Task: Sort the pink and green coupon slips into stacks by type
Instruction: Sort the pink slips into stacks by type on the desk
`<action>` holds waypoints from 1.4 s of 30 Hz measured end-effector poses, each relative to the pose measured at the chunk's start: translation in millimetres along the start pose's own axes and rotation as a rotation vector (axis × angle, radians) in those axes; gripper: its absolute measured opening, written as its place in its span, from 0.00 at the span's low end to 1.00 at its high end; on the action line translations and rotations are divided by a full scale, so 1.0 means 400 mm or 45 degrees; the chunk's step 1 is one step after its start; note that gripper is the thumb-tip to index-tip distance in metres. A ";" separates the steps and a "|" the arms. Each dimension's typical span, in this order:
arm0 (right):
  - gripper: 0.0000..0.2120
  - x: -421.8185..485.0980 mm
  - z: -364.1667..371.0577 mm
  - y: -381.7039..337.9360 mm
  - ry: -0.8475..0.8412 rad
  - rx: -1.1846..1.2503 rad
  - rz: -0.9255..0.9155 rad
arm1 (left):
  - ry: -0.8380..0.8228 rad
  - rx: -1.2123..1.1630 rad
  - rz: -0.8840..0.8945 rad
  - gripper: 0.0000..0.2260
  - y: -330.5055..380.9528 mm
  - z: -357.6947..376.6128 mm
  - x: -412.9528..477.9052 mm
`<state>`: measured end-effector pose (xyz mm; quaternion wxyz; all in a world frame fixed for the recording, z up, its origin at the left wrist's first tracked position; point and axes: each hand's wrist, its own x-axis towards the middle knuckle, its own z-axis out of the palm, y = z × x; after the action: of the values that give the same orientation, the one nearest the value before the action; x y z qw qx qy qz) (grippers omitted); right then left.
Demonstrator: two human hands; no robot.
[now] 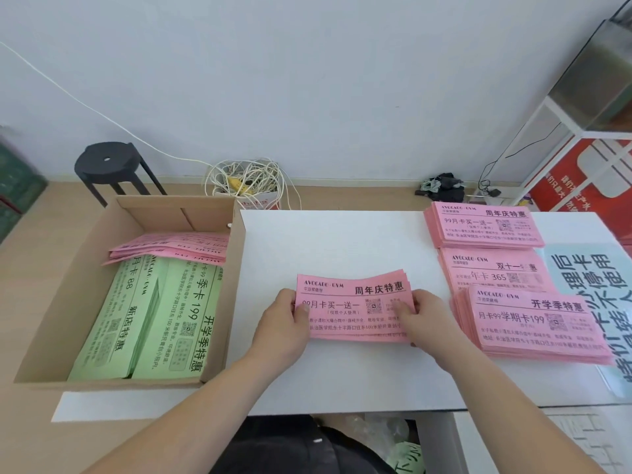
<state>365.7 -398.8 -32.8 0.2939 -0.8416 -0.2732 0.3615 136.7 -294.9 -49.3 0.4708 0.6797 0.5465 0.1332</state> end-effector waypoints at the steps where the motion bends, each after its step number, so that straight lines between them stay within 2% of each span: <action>1: 0.04 0.002 0.005 0.007 -0.029 -0.047 0.032 | -0.024 0.034 -0.026 0.04 -0.007 0.001 0.001; 2: 0.06 0.002 0.011 0.009 -0.043 -0.088 0.054 | -0.034 0.053 -0.047 0.04 -0.012 0.002 0.003; 4: 0.18 0.001 0.012 0.009 0.015 -0.277 0.025 | -0.023 0.066 -0.058 0.04 -0.015 0.001 0.005; 6: 0.29 -0.009 0.007 -0.002 0.150 -0.592 -0.144 | 0.031 0.084 -0.032 0.04 -0.019 -0.006 0.005; 7: 0.29 -0.017 0.008 -0.015 0.197 -0.664 -0.261 | 0.071 0.087 -0.022 0.06 -0.022 -0.011 0.004; 8: 0.27 -0.026 0.015 -0.029 0.186 -0.656 -0.363 | 0.097 0.069 -0.025 0.09 -0.023 -0.016 -0.004; 10: 0.19 -0.044 0.046 -0.051 0.026 -0.520 -0.504 | 0.080 -0.024 -0.040 0.14 -0.028 -0.017 -0.034; 11: 0.17 -0.048 0.066 -0.051 -0.073 -0.455 -0.506 | 0.060 -0.077 -0.040 0.15 -0.032 -0.011 -0.048; 13: 0.18 -0.055 0.103 -0.046 -0.174 -0.414 -0.451 | 0.054 -0.157 -0.013 0.18 -0.034 0.004 -0.075; 17: 0.27 -0.060 0.136 -0.061 -0.125 -0.407 -0.348 | 0.078 -0.287 0.079 0.20 -0.001 0.002 -0.107; 20: 0.31 -0.071 0.135 -0.099 -0.186 -0.394 -0.296 | 0.041 -0.162 0.218 0.21 0.004 -0.005 -0.125; 22: 0.29 -0.071 0.131 -0.121 -0.202 -0.368 -0.282 | -0.011 -0.104 0.364 0.20 0.003 -0.001 -0.140; 24: 0.21 -0.066 0.129 -0.123 -0.190 -0.358 -0.257 | -0.098 -0.145 0.452 0.19 0.001 0.020 -0.159; 26: 0.18 -0.058 0.131 -0.114 -0.158 -0.386 -0.261 | -0.180 -0.238 0.394 0.19 0.000 0.035 -0.172; 27: 0.18 -0.055 0.131 -0.111 -0.147 -0.405 -0.263 | -0.150 -0.279 0.344 0.20 -0.003 0.038 -0.172; 31: 0.18 -0.053 0.135 -0.114 -0.147 -0.485 -0.291 | 0.221 -0.382 0.077 0.22 -0.027 0.022 -0.144; 34: 0.18 -0.057 0.148 -0.119 -0.100 -0.500 -0.291 | 0.135 -0.669 -0.224 0.21 -0.002 0.000 -0.130; 36: 0.18 -0.056 0.152 -0.120 -0.087 -0.520 -0.303 | 0.146 -0.823 -0.281 0.19 0.016 -0.010 -0.124; 39: 0.19 -0.056 0.146 -0.123 -0.091 -0.467 -0.276 | 0.032 -0.816 -0.232 0.21 0.039 -0.011 -0.132; 42: 0.23 -0.056 0.136 -0.129 -0.140 -0.346 -0.218 | -0.185 -0.448 0.094 0.30 0.066 0.013 -0.166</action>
<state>297.7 -362.7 -17.7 0.1917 -0.8263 -0.4059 0.3403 132.2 -353.9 -9.3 0.6154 0.6142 0.4541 0.1944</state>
